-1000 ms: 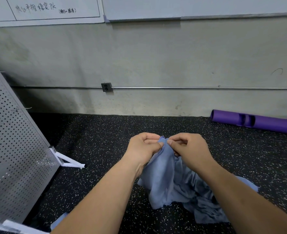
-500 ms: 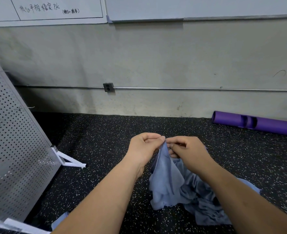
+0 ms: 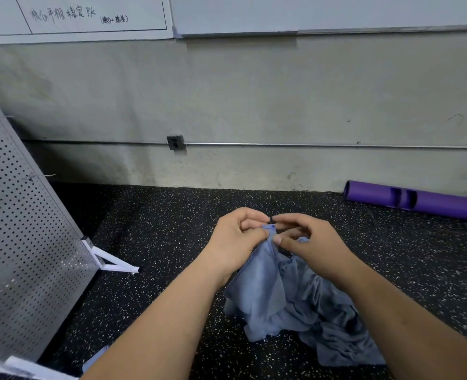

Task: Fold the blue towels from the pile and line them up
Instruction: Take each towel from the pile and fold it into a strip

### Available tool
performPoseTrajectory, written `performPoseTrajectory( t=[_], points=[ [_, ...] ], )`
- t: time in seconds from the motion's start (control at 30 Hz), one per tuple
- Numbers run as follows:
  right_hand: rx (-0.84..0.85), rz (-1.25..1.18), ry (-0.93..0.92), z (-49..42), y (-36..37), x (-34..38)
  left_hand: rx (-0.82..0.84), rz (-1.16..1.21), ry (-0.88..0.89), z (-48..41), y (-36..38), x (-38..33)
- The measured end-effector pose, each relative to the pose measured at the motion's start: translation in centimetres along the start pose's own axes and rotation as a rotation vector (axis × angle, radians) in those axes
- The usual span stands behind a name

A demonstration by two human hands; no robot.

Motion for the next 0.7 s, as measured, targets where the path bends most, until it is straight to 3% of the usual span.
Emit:
performPoseTrajectory(
  t=[0.17, 0.47, 0.7],
  points=[
    [0.048, 0.089, -0.029, -0.1, 0.3, -0.2, 0.006, -0.119, 0.04, -0.2, -0.3, 0.1],
    [-0.075, 0.16, -0.118, -0.2, 0.7, -0.4, -0.022, -0.311, 0.125, -0.7, -1.5, 0.4],
    [-0.013, 0.319, -0.045, -0.1, 0.7, -1.0, -0.01, -0.472, 0.235, -0.8, -2.0, 0.2]
  ],
)
Point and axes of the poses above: each hand's wrist, its own z-axis away from the middle knuckle, its own y-axis out of the palm, x = y × z, the point moved 1 cm from there along -z, towards the middle knuckle, and after that the axes turned 12 degrees about z, right-handed, at the moved point
